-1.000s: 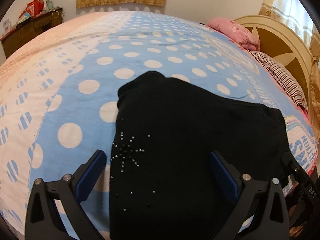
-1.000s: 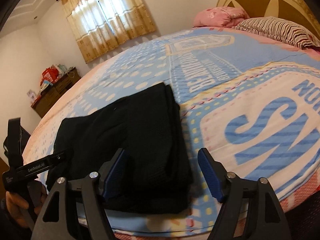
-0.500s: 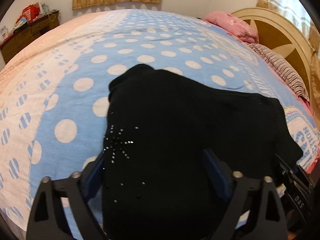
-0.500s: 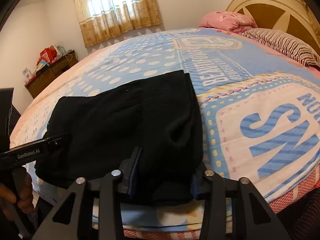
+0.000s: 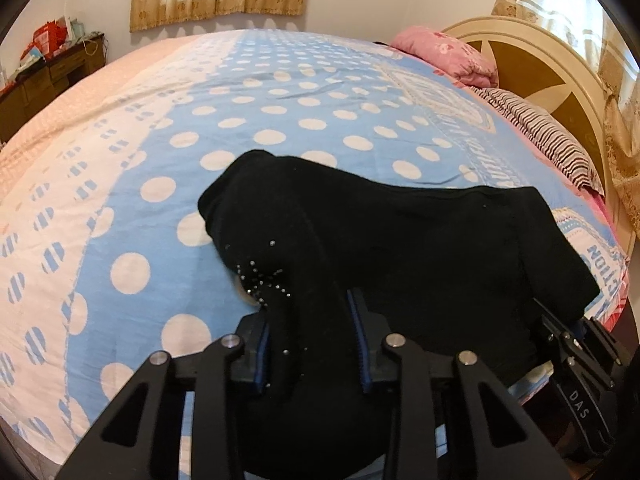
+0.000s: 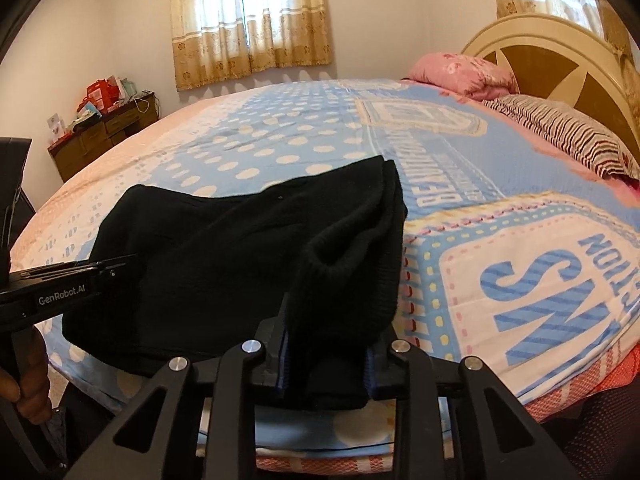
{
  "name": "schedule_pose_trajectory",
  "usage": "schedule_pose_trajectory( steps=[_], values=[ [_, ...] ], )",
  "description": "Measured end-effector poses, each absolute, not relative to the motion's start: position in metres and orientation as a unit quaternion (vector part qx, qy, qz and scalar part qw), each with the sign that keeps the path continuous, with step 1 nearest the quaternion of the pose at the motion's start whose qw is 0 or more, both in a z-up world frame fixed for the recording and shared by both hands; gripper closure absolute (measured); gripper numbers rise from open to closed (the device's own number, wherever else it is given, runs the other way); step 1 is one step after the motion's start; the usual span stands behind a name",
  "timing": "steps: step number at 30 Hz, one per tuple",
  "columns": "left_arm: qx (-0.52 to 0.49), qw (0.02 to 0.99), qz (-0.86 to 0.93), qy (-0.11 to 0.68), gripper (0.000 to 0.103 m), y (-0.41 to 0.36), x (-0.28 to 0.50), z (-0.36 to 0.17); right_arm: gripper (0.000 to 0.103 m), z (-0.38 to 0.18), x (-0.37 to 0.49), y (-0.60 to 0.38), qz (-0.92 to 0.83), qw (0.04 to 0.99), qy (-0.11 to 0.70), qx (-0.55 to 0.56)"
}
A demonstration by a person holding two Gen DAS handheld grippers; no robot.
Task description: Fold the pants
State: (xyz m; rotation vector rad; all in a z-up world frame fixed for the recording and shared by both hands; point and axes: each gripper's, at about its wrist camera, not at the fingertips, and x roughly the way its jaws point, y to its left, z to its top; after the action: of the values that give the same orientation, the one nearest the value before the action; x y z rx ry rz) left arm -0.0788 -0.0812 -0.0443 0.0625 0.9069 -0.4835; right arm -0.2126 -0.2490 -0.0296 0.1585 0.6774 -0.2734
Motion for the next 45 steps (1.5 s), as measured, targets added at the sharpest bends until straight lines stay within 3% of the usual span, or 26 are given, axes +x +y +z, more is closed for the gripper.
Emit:
schedule_pose_trajectory(
  steps=[7, 9, 22, 25, 27, 29, 38, 42, 44, 45],
  values=[
    [0.033, 0.881, -0.226, 0.414, 0.072, -0.079, -0.080, -0.031, 0.075, -0.016, -0.214, -0.243, -0.123, 0.938, 0.314, 0.079],
    [0.037, 0.886, -0.222, 0.406, 0.081, -0.078, -0.081, -0.027, 0.075, -0.012, -0.213, -0.240, -0.121, 0.940, 0.309, 0.077],
    [0.014, 0.882, -0.233, 0.409, 0.083, -0.068, -0.074, -0.023, 0.075, -0.010, -0.213, -0.243, -0.143, 0.938, 0.309, 0.056],
    [-0.019, 0.872, -0.248, 0.422, 0.059, -0.053, -0.067, -0.023, 0.075, -0.022, -0.215, -0.260, -0.157, 0.930, 0.323, 0.079],
    [-0.027, 0.880, -0.226, 0.417, 0.036, -0.042, -0.064, -0.022, 0.075, -0.029, -0.216, -0.268, -0.160, 0.925, 0.332, 0.097],
    [-0.028, 0.889, -0.207, 0.408, 0.029, -0.033, -0.061, -0.020, 0.075, -0.034, -0.216, -0.269, -0.161, 0.923, 0.334, 0.100],
    [-0.046, 0.865, -0.200, 0.458, 0.029, -0.040, -0.047, -0.049, 0.075, -0.039, -0.216, -0.272, -0.157, 0.923, 0.336, 0.102],
    [-0.068, 0.852, -0.211, 0.473, 0.042, -0.044, -0.046, -0.056, 0.075, -0.042, -0.215, -0.274, -0.159, 0.920, 0.342, 0.105],
    [-0.061, 0.848, -0.227, 0.475, 0.057, -0.050, -0.047, -0.057, 0.075, -0.043, -0.214, -0.274, -0.159, 0.919, 0.343, 0.109],
    [-0.066, 0.845, -0.229, 0.478, 0.057, -0.050, -0.046, -0.057, 0.075, -0.042, -0.214, -0.275, -0.158, 0.919, 0.343, 0.111]
  ],
)
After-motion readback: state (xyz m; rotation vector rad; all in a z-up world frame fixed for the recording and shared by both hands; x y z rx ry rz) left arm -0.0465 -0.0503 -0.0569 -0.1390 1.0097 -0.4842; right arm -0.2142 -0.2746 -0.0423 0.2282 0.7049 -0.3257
